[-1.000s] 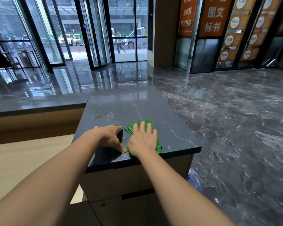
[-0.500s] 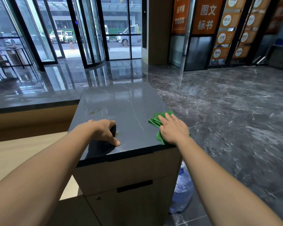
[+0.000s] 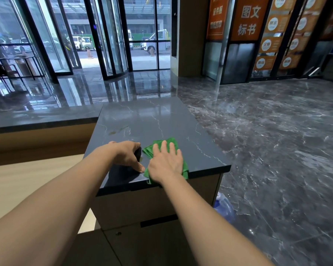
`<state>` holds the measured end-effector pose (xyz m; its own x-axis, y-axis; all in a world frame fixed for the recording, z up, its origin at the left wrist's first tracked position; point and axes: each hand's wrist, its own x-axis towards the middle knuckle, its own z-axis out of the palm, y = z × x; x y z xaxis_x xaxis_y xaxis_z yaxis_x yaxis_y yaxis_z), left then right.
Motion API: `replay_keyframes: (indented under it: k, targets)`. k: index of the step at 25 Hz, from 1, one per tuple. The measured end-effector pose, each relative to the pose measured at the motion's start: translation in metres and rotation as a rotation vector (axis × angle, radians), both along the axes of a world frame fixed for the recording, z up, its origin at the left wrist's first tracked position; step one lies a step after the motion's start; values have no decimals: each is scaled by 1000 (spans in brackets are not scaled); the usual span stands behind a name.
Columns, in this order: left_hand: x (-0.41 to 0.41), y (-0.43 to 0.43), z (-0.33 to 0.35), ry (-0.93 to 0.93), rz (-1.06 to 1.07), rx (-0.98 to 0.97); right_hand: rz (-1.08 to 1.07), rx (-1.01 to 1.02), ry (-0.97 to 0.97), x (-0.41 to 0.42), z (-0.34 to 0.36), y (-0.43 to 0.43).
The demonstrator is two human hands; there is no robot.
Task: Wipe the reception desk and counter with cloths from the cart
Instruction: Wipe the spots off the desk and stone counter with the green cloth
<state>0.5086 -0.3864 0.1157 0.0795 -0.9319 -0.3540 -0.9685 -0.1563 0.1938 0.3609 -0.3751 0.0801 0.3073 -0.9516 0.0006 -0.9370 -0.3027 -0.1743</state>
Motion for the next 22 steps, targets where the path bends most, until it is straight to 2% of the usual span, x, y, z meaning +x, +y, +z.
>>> replay_keyframes:
  k: [5, 14, 19, 22]
  targets:
    - [-4, 0, 6, -76, 1, 20, 148, 22, 6, -14, -3, -25]
    - [-4, -2, 11, -157, -59, -14, -152, 68, 32, -26, 3, -98]
    - [21, -17, 19, 8, -62, -148, -241, 65, 49, -8, 4, -129]
    - [49, -34, 25, 25, -43, -274, -280, 74, 57, 3, 3, -150]
